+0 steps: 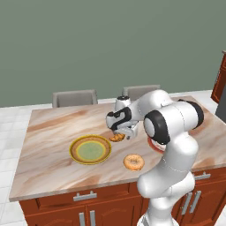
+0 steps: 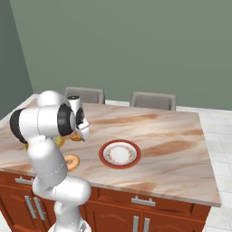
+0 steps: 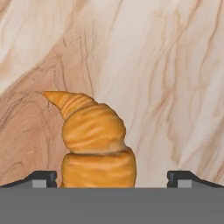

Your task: Place the pastries on the plates.

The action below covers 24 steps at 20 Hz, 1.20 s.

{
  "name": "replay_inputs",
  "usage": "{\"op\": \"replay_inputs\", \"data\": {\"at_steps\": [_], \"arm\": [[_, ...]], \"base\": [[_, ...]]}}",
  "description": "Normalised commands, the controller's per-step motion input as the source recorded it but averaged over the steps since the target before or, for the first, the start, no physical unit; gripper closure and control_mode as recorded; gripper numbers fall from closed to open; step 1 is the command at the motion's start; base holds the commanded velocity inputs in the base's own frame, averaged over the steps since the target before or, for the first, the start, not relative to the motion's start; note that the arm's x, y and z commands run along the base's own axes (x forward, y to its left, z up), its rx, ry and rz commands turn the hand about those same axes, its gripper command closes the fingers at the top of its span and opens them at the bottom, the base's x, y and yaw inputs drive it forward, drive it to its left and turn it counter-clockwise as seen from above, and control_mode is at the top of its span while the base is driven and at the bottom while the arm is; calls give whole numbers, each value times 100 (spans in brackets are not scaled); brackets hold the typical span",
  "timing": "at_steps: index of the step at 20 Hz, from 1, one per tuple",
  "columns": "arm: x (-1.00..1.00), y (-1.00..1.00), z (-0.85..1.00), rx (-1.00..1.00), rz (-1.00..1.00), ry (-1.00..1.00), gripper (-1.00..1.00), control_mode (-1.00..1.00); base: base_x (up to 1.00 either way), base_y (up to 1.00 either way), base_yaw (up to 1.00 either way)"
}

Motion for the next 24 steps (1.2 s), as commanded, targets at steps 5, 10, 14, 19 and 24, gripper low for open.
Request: {"op": "replay_inputs", "data": {"at_steps": [5,10,14,19,24], "arm": [[16,3,-22,0,0,0,-100,-100],[10,1,-10,0,0,0,100,-100],[-1,0,4,0,0,0,100,-100],[-17,3,82,0,0,-3,100,-100],[-62,21,89,2,-4,0,100,-100]], "base": [[0,0,0],[0,0,0],[0,0,0],[0,0,0],[0,0,0]]}}
